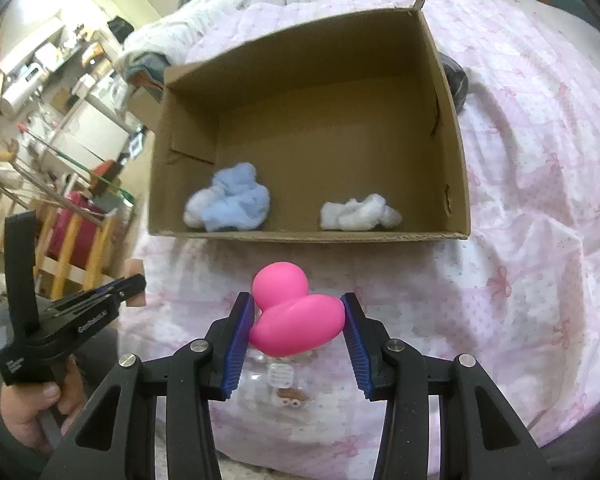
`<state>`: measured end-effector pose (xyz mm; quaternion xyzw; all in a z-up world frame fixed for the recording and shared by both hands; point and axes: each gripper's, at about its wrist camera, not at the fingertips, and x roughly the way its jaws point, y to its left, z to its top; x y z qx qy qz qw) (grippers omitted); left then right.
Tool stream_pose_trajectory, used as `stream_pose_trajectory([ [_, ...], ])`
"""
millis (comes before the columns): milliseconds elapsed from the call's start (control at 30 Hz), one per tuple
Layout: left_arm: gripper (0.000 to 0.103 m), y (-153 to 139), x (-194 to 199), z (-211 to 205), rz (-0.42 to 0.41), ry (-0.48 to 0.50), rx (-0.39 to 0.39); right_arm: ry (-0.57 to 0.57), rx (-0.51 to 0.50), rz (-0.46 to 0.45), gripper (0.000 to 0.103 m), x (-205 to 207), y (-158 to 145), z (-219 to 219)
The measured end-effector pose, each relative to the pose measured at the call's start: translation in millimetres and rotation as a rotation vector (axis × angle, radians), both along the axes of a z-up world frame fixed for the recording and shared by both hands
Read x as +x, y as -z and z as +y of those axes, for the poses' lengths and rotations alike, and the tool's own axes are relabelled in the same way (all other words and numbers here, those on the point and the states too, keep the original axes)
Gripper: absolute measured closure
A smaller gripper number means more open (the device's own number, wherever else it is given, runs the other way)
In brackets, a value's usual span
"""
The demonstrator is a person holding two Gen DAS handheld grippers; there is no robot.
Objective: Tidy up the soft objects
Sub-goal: 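Carry the peach sponge and pink duck over the box with both tools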
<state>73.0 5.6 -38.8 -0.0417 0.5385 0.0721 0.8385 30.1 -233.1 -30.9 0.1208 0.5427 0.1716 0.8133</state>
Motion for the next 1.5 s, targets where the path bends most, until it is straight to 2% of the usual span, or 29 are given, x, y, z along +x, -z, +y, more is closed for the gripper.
stream_pose_trajectory([
  [167,0.098,-30,2,-4,-0.067,-0.003,-0.004,-0.003,0.070,-0.076,0.056,-3,-20,-4],
  [433,0.098,-72,25,-9,-0.135,0.038,-0.014,0.027,0.089,-0.157,0.056,1,-54,-9],
  [733,0.098,-81,61,-22,-0.188,0.119,0.008,0.018,0.065,-0.216,0.056,33,-83,-16],
  [867,0.098,-72,73,-31,-0.216,0.206,-0.007,0.023,0.049,-0.239,0.056,46,-76,-22],
  [967,0.098,-56,75,-37,-0.233,0.256,0.020,0.065,0.038,-0.212,0.056,52,-57,-30],
  [1133,0.098,-35,84,-33,-0.172,0.237,-0.075,0.118,0.008,-0.114,0.056,62,-24,-37],
  [1500,0.097,-18,88,-41,-0.150,0.245,-0.088,0.073,-0.055,-0.076,0.056,67,-3,-22],
])
